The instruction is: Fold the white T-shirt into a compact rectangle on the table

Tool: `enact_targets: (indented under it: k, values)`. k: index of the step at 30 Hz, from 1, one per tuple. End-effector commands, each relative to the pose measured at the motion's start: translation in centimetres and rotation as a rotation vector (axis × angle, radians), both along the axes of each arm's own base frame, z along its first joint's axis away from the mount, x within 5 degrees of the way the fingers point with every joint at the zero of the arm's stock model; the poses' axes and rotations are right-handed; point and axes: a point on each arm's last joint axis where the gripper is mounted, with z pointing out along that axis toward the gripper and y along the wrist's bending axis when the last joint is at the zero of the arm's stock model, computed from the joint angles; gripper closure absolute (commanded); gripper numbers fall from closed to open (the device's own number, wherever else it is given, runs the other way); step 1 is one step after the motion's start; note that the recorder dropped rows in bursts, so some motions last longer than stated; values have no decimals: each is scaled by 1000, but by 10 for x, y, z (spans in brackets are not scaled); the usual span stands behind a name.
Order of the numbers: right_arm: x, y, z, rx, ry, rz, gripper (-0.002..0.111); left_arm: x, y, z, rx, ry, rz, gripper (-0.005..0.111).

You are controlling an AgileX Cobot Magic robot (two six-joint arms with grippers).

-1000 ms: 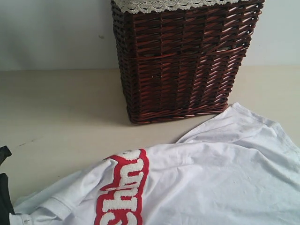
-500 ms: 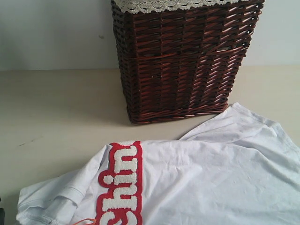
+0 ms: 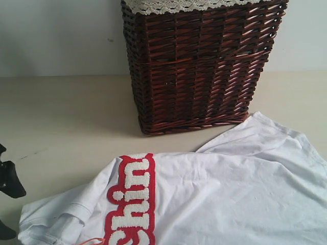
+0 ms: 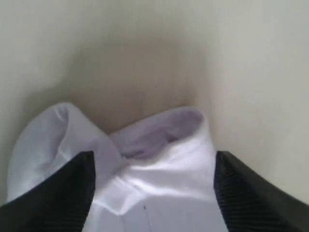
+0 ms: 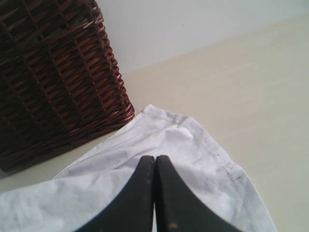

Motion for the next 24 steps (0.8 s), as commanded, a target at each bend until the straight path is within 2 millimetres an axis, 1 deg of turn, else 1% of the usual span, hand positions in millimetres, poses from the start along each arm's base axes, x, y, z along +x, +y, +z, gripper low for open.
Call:
enact_targets:
  k: [1,4,6,8,10,13,15,17,20,24]
  values:
    - [0,0,-1,-6,-8,-3,108,8,2,-17,47,-23,-164,40]
    - [0,0,-1,-6,-8,-3,108,14,2,-22,65,-73,-251,40]
    - [0,0,-1,-6,-8,-3,108,16,1,-23,69,-99,-281,40]
    - [0,0,-1,-6,-8,-3,108,20,1,-23,69,-139,-294,45]
    - [0,0,-1,-6,-8,-3,108,24,1,-22,74,-184,-298,57]
    - [0,0,-1,-6,-8,-3,108,25,1,-22,80,-203,-299,82]
    - [0,0,-1,-6,-8,-3,108,24,0,-22,74,-186,-305,93]
    - [0,0,-1,-6,-8,-3,108,23,0,-22,67,-175,-305,100]
    - [0,0,-1,-6,-8,-3,108,24,0,-22,61,-185,-285,103]
    - [0,0,-1,-6,-8,-3,108,33,2,-20,93,-283,-251,103]
